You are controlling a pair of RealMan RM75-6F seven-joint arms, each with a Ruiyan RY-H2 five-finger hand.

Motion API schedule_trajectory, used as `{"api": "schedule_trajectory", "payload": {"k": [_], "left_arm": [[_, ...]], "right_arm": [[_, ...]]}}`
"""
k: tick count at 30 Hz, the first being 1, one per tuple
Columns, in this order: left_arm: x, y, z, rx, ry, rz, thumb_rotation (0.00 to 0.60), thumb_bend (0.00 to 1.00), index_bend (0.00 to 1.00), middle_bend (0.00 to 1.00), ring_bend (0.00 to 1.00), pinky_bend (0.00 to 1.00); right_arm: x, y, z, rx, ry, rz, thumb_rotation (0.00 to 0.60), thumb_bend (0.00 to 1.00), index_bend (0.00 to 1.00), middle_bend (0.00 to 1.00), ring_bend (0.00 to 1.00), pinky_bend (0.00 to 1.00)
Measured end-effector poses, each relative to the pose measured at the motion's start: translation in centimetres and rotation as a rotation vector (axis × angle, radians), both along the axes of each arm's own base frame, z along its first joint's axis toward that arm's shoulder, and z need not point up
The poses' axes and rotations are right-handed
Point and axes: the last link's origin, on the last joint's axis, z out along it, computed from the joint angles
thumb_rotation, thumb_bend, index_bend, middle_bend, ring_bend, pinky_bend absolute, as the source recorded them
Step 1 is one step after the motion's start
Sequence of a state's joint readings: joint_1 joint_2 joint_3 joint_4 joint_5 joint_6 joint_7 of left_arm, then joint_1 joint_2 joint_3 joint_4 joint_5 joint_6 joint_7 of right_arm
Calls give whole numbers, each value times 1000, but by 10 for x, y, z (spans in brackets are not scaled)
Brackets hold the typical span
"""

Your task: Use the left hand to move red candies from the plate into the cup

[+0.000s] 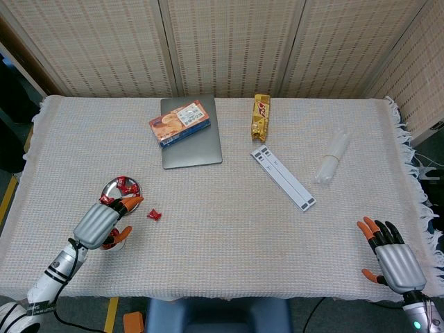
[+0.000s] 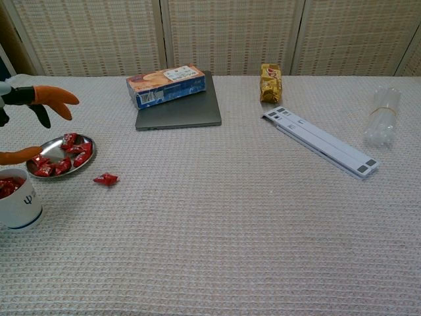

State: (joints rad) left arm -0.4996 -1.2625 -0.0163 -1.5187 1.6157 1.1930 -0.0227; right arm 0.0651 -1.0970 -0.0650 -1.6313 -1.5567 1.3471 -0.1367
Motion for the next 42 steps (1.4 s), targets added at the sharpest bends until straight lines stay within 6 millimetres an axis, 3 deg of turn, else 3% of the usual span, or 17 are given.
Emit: {"api": "schedule_trajectory", "payload": {"k": [7,14,20,30,42], "left_arm": [[36,23,-23,-53,159,-14,600,390,157,246,329,1000],[72,43,-58,-59,324,-54,600,388,186,272,332,1000],[86,52,-88,-65,479,-66,600,388,186,274,332,1000],[80,52,-122,-56,698,-84,600,388,226,270,332,1000],[58,53,-107,-32,738,-45,600,387,231,281,340,1000]], "right_arm": [[-1,-2,-1,10,-1,-8,600,64,0,0,0,0],[-4,-6,0,10,-7,-23,600,63,0,0,0,0],[-4,-6,2,12,-12,-25,600,63,0,0,0,0],[-2,-3,4,7,-21,-15,600,64,0,0,0,0],[-2,-3,3,10,-20,-12,600,64,0,0,0,0]]}}
